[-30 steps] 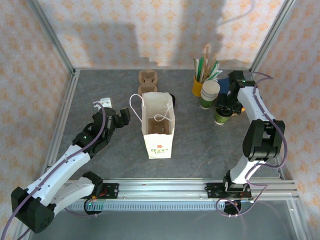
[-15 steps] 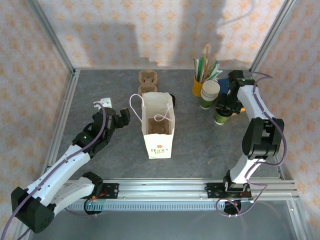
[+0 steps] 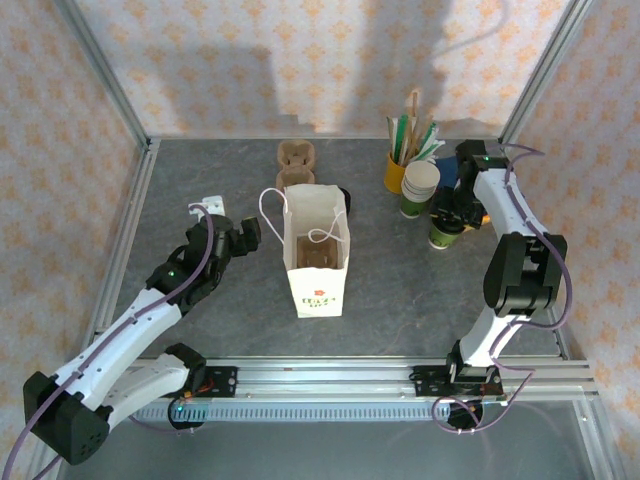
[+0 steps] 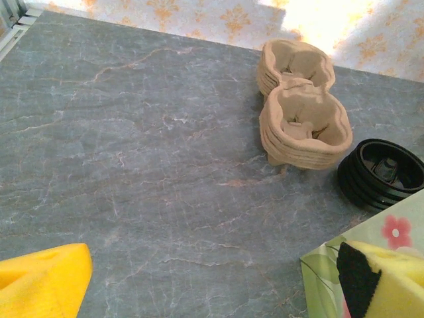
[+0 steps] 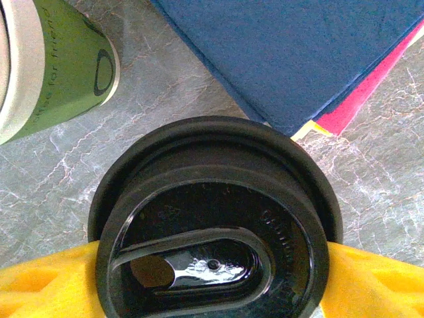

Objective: Pack the takeout coffee

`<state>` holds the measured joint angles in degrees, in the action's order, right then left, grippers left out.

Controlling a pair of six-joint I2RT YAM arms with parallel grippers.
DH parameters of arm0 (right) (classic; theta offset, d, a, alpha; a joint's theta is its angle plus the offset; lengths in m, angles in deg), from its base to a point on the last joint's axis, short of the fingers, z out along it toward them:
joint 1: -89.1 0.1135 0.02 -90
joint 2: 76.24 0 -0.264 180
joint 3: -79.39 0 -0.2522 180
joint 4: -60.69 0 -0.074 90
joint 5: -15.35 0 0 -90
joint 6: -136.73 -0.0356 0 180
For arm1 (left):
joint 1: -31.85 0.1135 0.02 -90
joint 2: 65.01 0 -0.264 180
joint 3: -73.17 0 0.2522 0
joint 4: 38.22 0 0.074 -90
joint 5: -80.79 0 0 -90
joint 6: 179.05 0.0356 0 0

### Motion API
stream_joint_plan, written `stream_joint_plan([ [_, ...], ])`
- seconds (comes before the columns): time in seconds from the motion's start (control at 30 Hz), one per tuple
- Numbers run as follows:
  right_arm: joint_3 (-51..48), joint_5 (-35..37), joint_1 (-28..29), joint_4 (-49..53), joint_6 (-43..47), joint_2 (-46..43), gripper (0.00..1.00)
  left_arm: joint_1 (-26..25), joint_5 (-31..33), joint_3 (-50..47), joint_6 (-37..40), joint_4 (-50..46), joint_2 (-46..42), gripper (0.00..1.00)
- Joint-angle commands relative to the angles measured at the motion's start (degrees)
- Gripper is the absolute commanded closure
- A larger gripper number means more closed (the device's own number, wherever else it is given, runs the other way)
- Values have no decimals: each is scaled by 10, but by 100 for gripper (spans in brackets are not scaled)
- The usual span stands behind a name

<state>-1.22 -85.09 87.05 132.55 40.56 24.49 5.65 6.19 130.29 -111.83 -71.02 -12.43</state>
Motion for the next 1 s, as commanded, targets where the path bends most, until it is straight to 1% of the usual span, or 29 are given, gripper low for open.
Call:
stream_joint_plan([
  [0.0, -10, -6, -1, 52, -6, 46, 23, 4, -4, 14, 4, -9, 2, 3],
  [0.37, -22, -33, -1, 42, -10, 60, 30, 4, -6, 13, 3, -9, 4, 3],
  [0.43, -23, -35, 0, 41, -13, 61, 34, 4, -5, 14, 3, -9, 5, 3],
  [0.5, -23, -39, 3, 40, -14, 59, 35, 4, -4, 14, 4, -10, 4, 3],
  [0.67, -21, -34, 22, 47, -20, 46, 35, 4, -1, 15, 5, -11, 4, 3],
  [0.8, -25, -30, 49, 59, -27, 23, 36, 4, -1, 16, 6, -12, 5, 3],
  [0.97, -55, -31, 82, 66, -30, -11, 35, 4, 2, 16, 6, -13, 4, 3],
])
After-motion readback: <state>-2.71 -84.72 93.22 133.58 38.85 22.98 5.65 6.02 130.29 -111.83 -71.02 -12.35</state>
